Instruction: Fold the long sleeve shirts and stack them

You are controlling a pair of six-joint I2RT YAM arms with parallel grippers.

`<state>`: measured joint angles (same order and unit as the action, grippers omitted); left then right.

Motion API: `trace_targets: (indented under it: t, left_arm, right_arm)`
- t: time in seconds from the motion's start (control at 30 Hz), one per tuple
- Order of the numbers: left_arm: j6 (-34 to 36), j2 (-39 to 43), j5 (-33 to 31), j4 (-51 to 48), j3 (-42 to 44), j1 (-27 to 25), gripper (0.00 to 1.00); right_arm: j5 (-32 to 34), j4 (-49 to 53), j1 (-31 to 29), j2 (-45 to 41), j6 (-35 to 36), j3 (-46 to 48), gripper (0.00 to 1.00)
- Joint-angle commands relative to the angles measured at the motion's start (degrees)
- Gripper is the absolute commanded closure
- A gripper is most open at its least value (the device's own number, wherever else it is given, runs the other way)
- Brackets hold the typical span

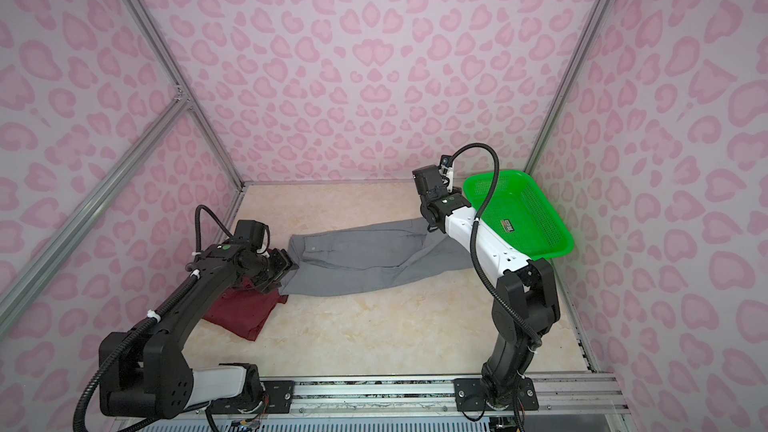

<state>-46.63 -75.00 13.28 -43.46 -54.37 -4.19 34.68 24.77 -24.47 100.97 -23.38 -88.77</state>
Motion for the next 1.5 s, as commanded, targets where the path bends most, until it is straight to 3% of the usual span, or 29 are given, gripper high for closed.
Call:
trace_targets:
  t: [0.0,0.2,0.33,0.4,0.47,0.57,0.7,0.77,0.83,1.0,1.1,1.23,1.33,1.47]
  left_arm:
    - [0.38,1.69,1.25,-0.13,1.39,-0.03,0.29]
    - [0.23,2.41,1.66,2.43,6.35,-0.93,0.3]
    - [-0.25,1.71,2.03,3.74,8.15,-1.75,0.3]
    - [-0.39,1.92,1.69,4.05,8.32,-2.17,0.3]
    - [-0.52,2.22,1.3,4.21,8.43,-2.58,0.3]
    - [-0.91,2.23,1.23,4.46,8.65,-3.67,0.3]
    - [-1.18,2.23,1.46,5.46,9.77,-5.14,0.3]
    - [-1.1,2.06,1.28,5.8,10.04,-5.95,0.3]
    - [-0.73,1.76,1.24,6.15,10.16,-6.67,0.3]
    - [0.29,1.01,1.97,7.08,10.18,-6.91,0.3]
    - [0.77,0.98,1.75,7.48,10.34,-6.98,0.3]
    - [0.8,0.73,2.59,8.05,10.73,-7.08,0.3]
    - [0.73,1.15,2.72,8.16,11.13,-7.15,0.31]
    - [0.53,2.55,2.06,8.16,12.19,-7.25,0.31]
  right_arm:
    - [2.74,0.3,-0.24,1.76,0.02,-0.79,1.0]
    - [1.31,-0.2,-0.57,2.88,0.07,-0.53,1.0]
    - [-1.25,5.85,-2.26,7.86,0.26,-7.45,0.98]
    - [-4.14,8.4,-2.98,10.53,0.03,-11.01,0.86]
    - [-7.57,12.32,-3.25,14.15,-0.12,-16.14,0.67]
    - [-8.87,25.46,-3.15,22.23,-3.93,-28.3,0.52]
    - [-11.34,37.31,-2.25,28.61,-7.3,-39.23,0.43]
    - [-10.13,36.92,-2.09,25.92,-8.02,-37.14,0.42]
    - [-11.39,31.32,-1.3,19.25,-8.25,-29.2,0.39]
    - [-22.84,12.72,3.83,2.75,-8.79,-4.37,0.39]
    - [-26.59,10.01,6.73,1.52,-10.88,2.87,0.41]
    - [-38.36,8.8,10.35,6.07,-12.88,5.83,0.61]
    - [-38.42,7.4,9.89,9.23,-13.47,5.8,0.7]
    - [-38.38,7.83,7.52,13.99,-14.05,1.08,0.71]
